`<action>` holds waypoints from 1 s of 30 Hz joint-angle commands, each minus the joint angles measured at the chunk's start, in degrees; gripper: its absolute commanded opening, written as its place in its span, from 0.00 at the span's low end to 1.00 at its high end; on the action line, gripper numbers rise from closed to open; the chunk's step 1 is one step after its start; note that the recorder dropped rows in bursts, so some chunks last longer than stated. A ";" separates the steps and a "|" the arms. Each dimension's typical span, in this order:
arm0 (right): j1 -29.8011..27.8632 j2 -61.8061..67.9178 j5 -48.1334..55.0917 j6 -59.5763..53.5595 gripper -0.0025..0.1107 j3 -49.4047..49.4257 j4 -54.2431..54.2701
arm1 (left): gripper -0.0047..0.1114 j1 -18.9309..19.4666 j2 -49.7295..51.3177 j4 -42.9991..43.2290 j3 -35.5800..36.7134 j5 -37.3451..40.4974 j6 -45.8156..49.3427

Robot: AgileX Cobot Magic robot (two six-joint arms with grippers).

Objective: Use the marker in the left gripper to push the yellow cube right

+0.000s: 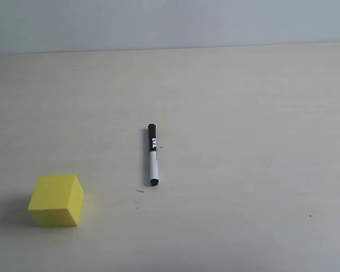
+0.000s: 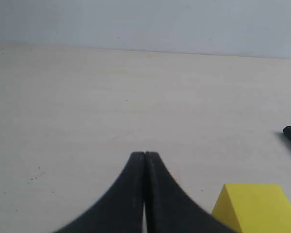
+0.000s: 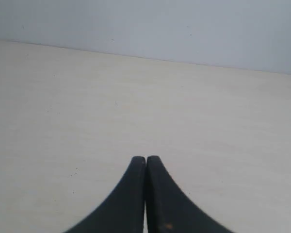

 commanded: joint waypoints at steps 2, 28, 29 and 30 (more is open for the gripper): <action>-0.27 -0.29 -0.67 -0.32 0.02 0.14 -0.25 | 0.04 0.07 -0.33 0.34 0.20 -0.64 -0.25; -0.27 -0.29 -0.67 -0.32 0.02 0.14 -0.25 | 0.04 0.06 -0.33 -6.64 0.20 -40.19 -23.10; -0.27 -0.29 -0.67 -0.32 0.02 0.14 -0.25 | 0.04 0.06 -0.33 -6.64 0.20 -45.68 -25.01; -0.27 -0.29 -0.67 -0.32 0.02 0.14 -0.25 | 0.04 0.06 -0.33 -6.64 0.20 -51.12 -26.09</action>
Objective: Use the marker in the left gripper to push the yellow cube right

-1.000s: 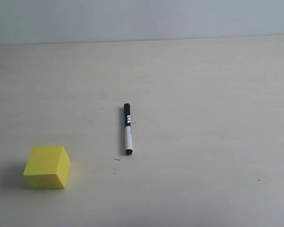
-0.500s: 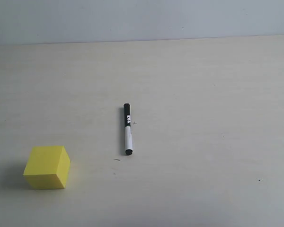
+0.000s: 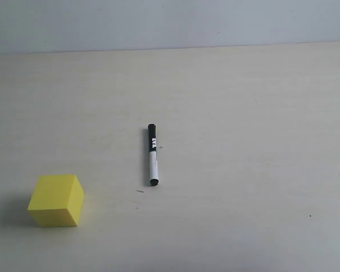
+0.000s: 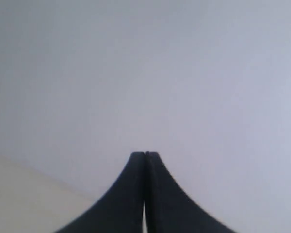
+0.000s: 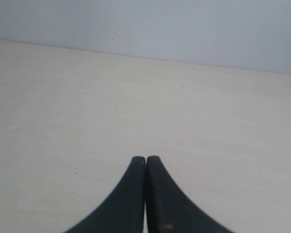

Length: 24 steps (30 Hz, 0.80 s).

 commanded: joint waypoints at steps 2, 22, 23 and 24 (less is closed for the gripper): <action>-0.27 -0.29 -0.67 -0.32 0.02 0.14 -0.25 | 0.04 0.06 -0.33 -0.57 -1.81 -22.57 -7.77; -0.27 -0.29 -0.67 -0.32 0.02 0.14 -0.25 | 0.04 -0.07 65.60 -17.37 -51.77 57.37 27.49; -0.27 -0.29 -0.67 -0.32 0.02 0.14 -0.25 | 0.04 -0.20 68.38 -19.92 -52.79 59.30 29.73; -0.27 -0.29 -0.67 -0.32 0.02 0.14 -0.25 | 0.04 -0.66 70.96 -21.84 -53.73 60.93 31.11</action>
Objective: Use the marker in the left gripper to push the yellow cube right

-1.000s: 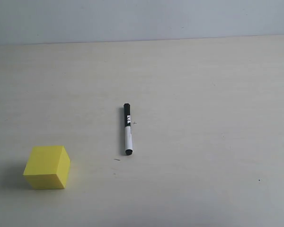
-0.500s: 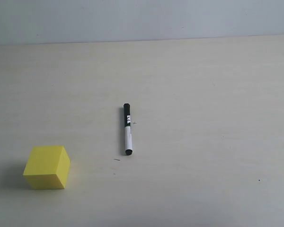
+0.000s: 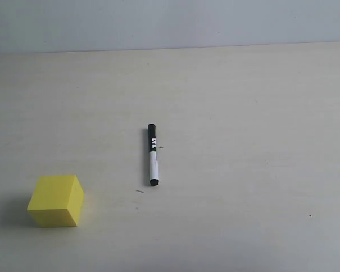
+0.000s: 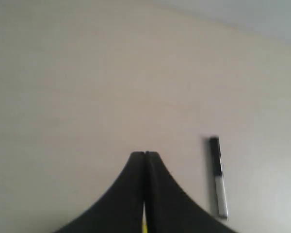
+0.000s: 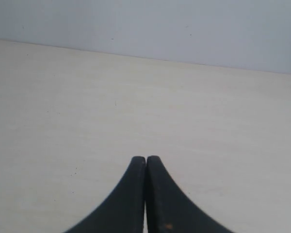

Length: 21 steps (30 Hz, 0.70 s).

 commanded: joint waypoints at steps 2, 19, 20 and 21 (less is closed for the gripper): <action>-0.27 -0.29 -0.67 -0.32 0.02 0.14 -0.25 | 0.04 -2.99 12.53 -9.32 -5.13 9.29 8.32; -0.27 -0.29 -0.66 -0.32 0.02 0.14 -0.09 | 0.04 -34.62 44.73 16.25 -34.75 20.67 -19.00; -0.27 -0.29 -0.66 -0.32 0.02 0.14 -0.09 | 0.04 -35.54 46.31 16.14 -36.27 20.53 -19.40; -0.27 -0.29 -0.66 -0.32 0.02 0.14 -0.09 | 0.04 -36.19 47.77 16.14 -37.63 20.37 -20.15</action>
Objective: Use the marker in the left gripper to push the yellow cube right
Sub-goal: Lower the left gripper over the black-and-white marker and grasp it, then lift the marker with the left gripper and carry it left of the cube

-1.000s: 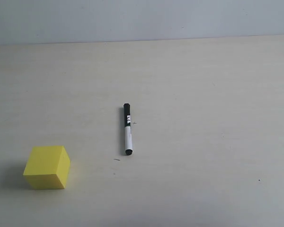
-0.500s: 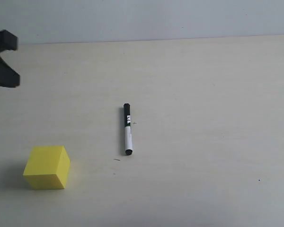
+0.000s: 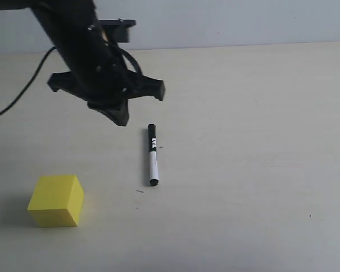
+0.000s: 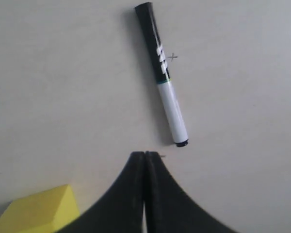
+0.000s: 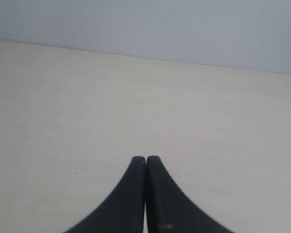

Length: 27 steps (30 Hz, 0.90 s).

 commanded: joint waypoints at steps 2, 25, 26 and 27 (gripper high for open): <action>-0.27 -0.29 -0.66 -0.32 0.02 0.14 -0.09 | 0.04 -3.72 7.05 1.66 -7.38 1.22 -5.90; -0.27 -0.29 -0.66 -0.32 0.02 0.14 -0.09 | 0.33 -3.81 18.92 1.62 -8.29 -3.55 -14.91; -0.27 -0.29 -0.66 -0.32 0.02 0.14 -0.09 | 0.33 -3.81 19.16 1.62 -8.29 -3.85 -14.91; -0.27 -0.29 -0.66 -0.32 0.02 0.14 -0.09 | 0.33 -3.81 19.60 1.62 -8.29 -4.10 -15.01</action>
